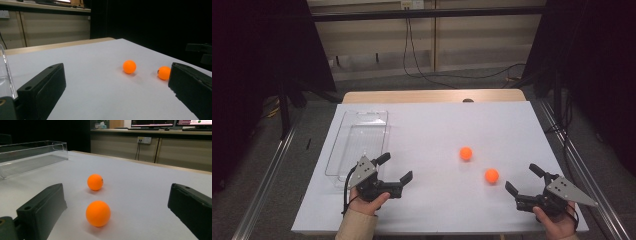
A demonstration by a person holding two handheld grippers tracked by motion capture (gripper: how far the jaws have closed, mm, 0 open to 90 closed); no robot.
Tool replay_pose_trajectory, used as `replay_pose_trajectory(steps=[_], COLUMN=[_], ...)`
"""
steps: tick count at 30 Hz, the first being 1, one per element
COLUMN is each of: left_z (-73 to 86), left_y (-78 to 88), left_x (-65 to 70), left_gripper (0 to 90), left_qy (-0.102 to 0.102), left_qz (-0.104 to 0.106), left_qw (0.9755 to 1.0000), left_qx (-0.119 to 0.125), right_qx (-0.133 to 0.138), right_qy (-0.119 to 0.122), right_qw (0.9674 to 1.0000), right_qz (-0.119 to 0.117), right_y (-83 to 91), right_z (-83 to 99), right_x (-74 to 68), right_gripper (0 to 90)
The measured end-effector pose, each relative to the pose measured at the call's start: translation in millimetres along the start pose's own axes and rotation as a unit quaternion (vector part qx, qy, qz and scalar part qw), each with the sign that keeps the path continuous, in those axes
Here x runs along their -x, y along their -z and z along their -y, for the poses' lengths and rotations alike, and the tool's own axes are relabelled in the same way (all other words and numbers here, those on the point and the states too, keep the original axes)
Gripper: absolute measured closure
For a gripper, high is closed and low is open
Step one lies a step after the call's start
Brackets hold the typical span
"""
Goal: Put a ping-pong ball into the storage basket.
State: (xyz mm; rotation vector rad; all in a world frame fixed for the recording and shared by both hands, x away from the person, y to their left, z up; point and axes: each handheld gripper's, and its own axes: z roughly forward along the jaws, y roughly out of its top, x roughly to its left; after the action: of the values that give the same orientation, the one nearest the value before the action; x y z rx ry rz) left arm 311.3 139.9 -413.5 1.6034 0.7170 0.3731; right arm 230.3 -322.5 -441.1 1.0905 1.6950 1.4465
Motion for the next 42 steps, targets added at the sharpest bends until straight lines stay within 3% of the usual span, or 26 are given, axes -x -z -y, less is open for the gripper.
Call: replay_pose_trajectory(steps=[12,42], left_z=[-4.4,-0.5], left_y=[-5.6,-31.5], left_x=[5.9,20.7], left_gripper=[1.3,1.5], left_qy=[-0.005,-0.018], left_qz=[0.008,0.029], left_qw=[1.0000,0.9992], left_qx=[0.004,-0.021], right_qx=[0.002,0.004], right_qy=[-0.004,-0.004], right_qw=[1.0000,1.0000], right_qz=[-0.002,-0.007], right_y=[-2.4,-8.0], right_z=[0.2,-0.1], right_x=[0.6,1.5], right_gripper=[0.8,0.8])
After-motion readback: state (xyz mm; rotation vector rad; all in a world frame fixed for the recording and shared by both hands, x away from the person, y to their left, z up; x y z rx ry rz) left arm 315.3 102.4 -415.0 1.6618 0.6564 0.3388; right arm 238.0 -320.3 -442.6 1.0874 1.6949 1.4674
